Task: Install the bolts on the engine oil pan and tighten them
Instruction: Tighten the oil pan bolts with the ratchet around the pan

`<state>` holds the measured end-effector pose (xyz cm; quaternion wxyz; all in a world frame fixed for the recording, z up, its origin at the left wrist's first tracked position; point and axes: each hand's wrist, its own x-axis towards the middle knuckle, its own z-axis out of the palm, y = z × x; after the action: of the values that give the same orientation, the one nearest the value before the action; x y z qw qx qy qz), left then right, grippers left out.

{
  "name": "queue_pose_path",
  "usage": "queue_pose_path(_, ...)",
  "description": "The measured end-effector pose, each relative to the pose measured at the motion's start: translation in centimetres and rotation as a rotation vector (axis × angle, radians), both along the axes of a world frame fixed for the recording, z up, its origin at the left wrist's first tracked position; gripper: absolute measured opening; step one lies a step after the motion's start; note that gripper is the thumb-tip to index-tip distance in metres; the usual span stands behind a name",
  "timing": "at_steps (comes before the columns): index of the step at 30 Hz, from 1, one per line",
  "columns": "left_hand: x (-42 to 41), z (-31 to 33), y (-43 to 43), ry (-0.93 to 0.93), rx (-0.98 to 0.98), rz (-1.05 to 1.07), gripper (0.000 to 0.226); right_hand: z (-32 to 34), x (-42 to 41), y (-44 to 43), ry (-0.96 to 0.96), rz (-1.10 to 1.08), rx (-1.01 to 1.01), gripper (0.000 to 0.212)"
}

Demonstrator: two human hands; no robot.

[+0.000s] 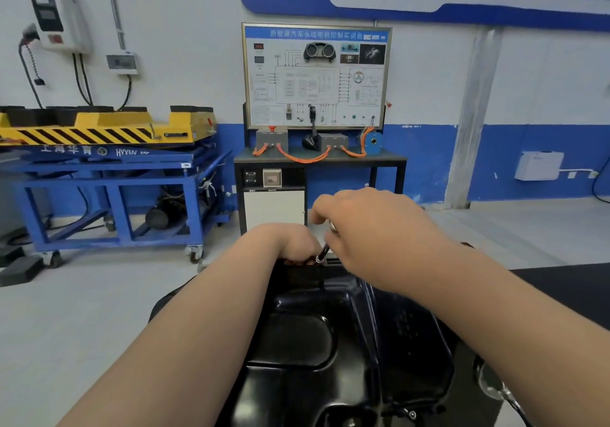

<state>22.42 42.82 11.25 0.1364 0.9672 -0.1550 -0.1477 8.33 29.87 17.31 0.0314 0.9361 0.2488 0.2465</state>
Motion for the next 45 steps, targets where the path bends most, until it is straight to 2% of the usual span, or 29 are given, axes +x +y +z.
queue_pose_path(3, 0.2, -0.1, 0.0, -0.009, -0.008, -0.001, 0.032, -0.4, 0.1, 0.0, -0.051, -0.065, 0.002, 0.012)
queue_pose_path(9, -0.4, 0.3, 0.0, -0.026, 0.042, -0.037, 0.021, 0.1, -0.1, -0.1, 0.107, 0.017, 0.061, 0.029)
queue_pose_path(12, -0.7, 0.6, 0.0, -0.026, 0.054, -0.034, 0.02, -0.1, 0.4, 0.3, -0.008, -0.062, 0.006, 0.025)
queue_pose_path(15, -0.8, 0.6, 0.0, -0.033, 0.014, -0.03, 0.031, -0.3, 0.7, 0.5, -0.123, -0.12, -0.001, 0.015)
queue_pose_path(21, -0.8, 0.6, 0.0, -0.013, 0.014, -0.01, 0.018, 0.0, -0.1, 0.4, 0.078, 0.0, 0.035, 0.03)
queue_pose_path(24, -1.0, 0.8, -0.1, 0.011, -0.023, -0.001, 0.026, -0.1, 0.5, 0.8, -0.022, -0.081, -0.03, 0.029)
queue_pose_path(27, -0.9, 0.7, 0.0, 0.017, -0.053, 0.019, 0.025, 0.1, 0.9, 0.7, -0.105, -0.151, -0.002, 0.022)
queue_pose_path(33, -1.0, 0.9, 0.0, 0.073, -0.077, 0.07, 0.026, 0.5, 0.2, 0.1, 0.132, -0.007, 0.043, 0.036)
queue_pose_path(37, -1.0, 0.7, 0.2, 0.059, -0.104, 0.101, 0.024, 0.1, 0.9, 0.6, -0.046, -0.101, -0.036, 0.029)
queue_pose_path(40, -0.7, 0.5, 0.7, -0.026, -0.166, 0.111, 0.02, -0.2, 1.0, 0.7, -0.111, -0.132, -0.019, 0.02)
queue_pose_path(42, -0.6, 0.6, 1.1, -0.099, -0.151, 0.113, 0.018, 0.1, 0.9, 0.4, -0.052, -0.086, 0.039, 0.022)
queue_pose_path(45, -0.5, 0.5, 2.0, -0.132, -0.102, 0.115, 0.013, 0.9, 0.7, 0.1, 0.152, 0.008, 0.091, 0.029)
